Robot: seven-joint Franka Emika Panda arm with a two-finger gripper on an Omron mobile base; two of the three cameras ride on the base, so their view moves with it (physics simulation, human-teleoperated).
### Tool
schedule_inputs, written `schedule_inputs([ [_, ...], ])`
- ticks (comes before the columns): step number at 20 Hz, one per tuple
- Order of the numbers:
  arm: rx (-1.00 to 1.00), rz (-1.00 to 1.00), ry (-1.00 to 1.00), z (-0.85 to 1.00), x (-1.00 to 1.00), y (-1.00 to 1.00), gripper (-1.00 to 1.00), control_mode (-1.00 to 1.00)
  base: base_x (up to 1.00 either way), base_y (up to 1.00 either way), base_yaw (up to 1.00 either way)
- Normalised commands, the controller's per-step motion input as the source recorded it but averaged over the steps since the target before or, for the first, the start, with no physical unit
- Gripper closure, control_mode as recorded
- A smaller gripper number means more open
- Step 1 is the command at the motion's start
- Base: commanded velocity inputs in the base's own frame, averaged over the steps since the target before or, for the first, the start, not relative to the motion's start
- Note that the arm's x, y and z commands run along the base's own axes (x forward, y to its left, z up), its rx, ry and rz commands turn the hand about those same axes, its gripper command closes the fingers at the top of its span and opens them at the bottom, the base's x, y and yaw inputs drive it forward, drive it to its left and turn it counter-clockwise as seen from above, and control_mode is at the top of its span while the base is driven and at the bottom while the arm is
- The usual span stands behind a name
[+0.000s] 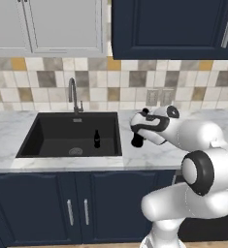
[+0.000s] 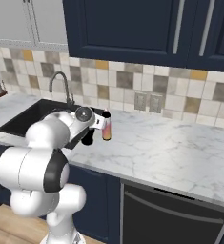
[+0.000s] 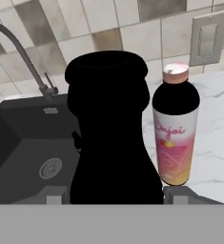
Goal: Place the large bottle from the dining counter next to the other large bottle outside the sink, and place the small bottle from the dining counter next to the other small bottle inside the sink.
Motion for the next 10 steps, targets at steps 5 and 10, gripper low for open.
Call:
schedule_inputs([
  [5,-0.06,0.0,0.0,-0.32,0.06,0.03,1.0,-1.0,0.0,0.0,0.0],
  [10,-0.07,0.0,0.0,-0.35,0.01,0.09,1.0,-1.0,0.0,0.0,0.0],
])
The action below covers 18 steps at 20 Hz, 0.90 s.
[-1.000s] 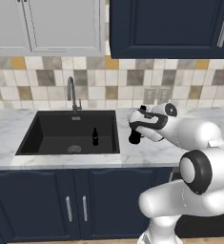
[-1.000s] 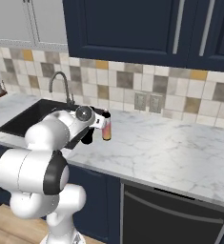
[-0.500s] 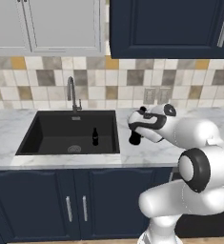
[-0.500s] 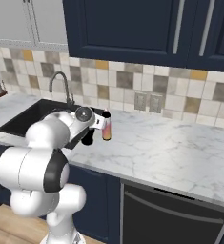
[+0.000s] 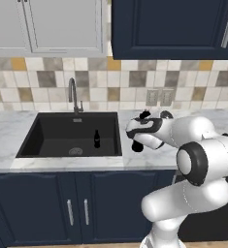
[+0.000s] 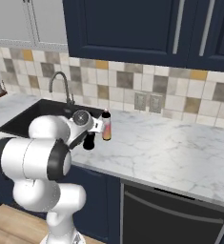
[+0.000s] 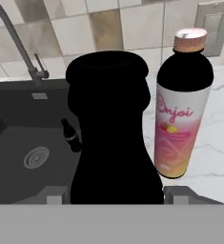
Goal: Place the large bottle from the dining counter next to the other large bottle outside the sink, and place the small bottle from the dining counter next to the other small bottle inside the sink.
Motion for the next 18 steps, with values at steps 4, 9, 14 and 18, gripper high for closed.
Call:
schedule_inputs([
  [4,-0.07,0.0,0.0,-0.23,0.0,0.07,1.0,-1.0,0.0,0.0,0.0],
  [9,-0.07,0.0,-0.02,-0.18,0.0,0.02,1.0,-1.0,0.0,0.0,0.0],
  [14,-0.07,0.0,-0.02,-0.23,0.0,0.01,-1.0,-1.0,0.0,0.0,0.0],
  [18,-0.1,0.0,-0.04,-0.12,-0.04,0.02,-1.0,-1.0,0.0,0.0,0.0],
])
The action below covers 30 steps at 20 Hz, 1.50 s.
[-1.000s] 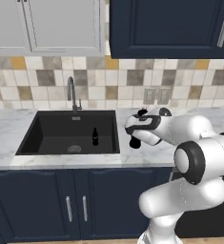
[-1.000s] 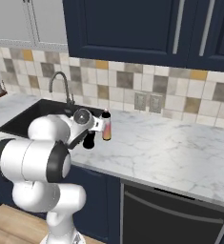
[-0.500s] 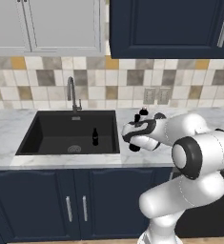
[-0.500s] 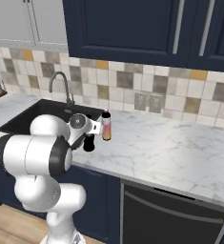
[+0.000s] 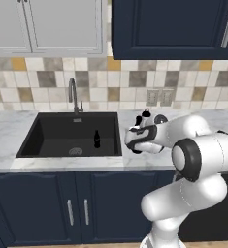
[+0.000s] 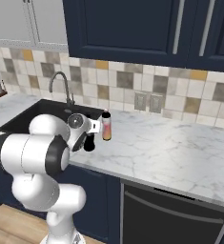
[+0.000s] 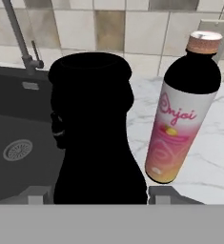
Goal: Place the large bottle from the dining counter next to the other large bottle outside the sink, and place the small bottle from the dining counter next to the other small bottle inside the sink.
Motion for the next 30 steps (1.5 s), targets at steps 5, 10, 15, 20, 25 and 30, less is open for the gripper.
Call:
schedule_inputs([
  [5,-0.05,0.0,-0.08,0.0,-0.08,-0.01,-1.0,-1.0,0.0,0.0,0.0],
  [10,0.0,0.0,-0.11,0.17,-0.27,0.0,-1.0,-1.0,0.0,0.0,0.0],
  [15,-0.03,0.0,-0.15,0.48,-0.5,0.0,-1.0,-1.0,0.0,0.0,0.0],
  [20,-0.1,-0.01,-0.05,0.6,-0.11,0.0,-1.0,-1.0,0.0,0.0,0.0],
  [25,-0.12,-0.04,0.04,0.3,0.0,0.0,-1.0,-1.0,0.0,0.0,0.0],
  [30,-0.05,-0.02,0.16,0.02,-0.01,0.0,-1.0,-1.0,0.0,0.0,0.0],
])
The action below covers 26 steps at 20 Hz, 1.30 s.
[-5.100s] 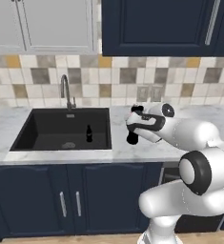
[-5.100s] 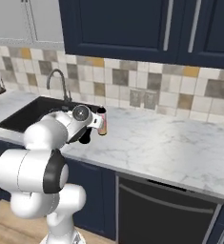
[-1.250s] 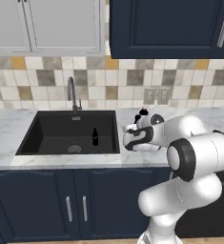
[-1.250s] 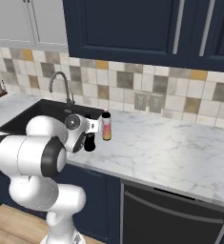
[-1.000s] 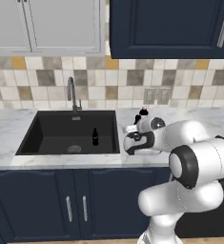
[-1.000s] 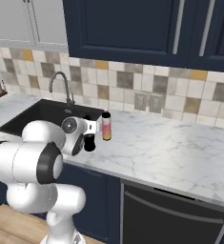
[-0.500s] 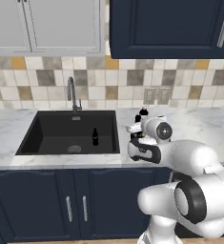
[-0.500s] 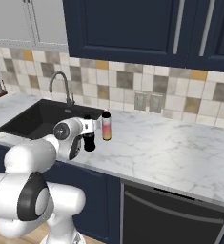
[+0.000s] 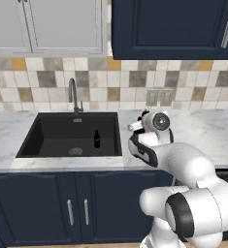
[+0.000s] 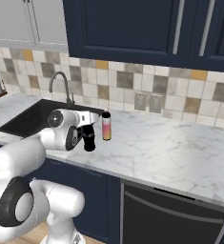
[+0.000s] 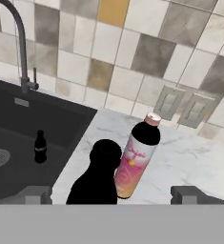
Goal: Place the large bottle from the dining counter next to the other large bottle outside the sink, and place the small bottle from the dining counter next to the other small bottle inside the sink.
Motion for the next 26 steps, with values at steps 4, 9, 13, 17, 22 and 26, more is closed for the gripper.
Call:
schedule_inputs([
  [4,-0.02,0.0,0.15,0.04,-0.15,0.0,-1.0,-1.0,0.0,0.0,0.0],
  [9,-0.02,0.0,0.12,0.0,-0.38,0.0,-1.0,-1.0,0.0,0.0,0.0],
  [13,-0.01,0.0,0.03,-0.01,-0.52,0.0,-1.0,-1.0,0.0,0.0,0.0],
  [17,-0.01,0.0,0.0,0.0,-0.19,0.0,-1.0,-1.0,0.0,0.0,0.0],
  [22,0.04,0.0,0.0,0.0,-0.13,0.0,-1.0,-1.0,0.0,0.0,0.0],
  [26,0.08,0.0,0.0,0.0,-0.16,0.0,-1.0,-1.0,0.0,0.0,0.0],
])
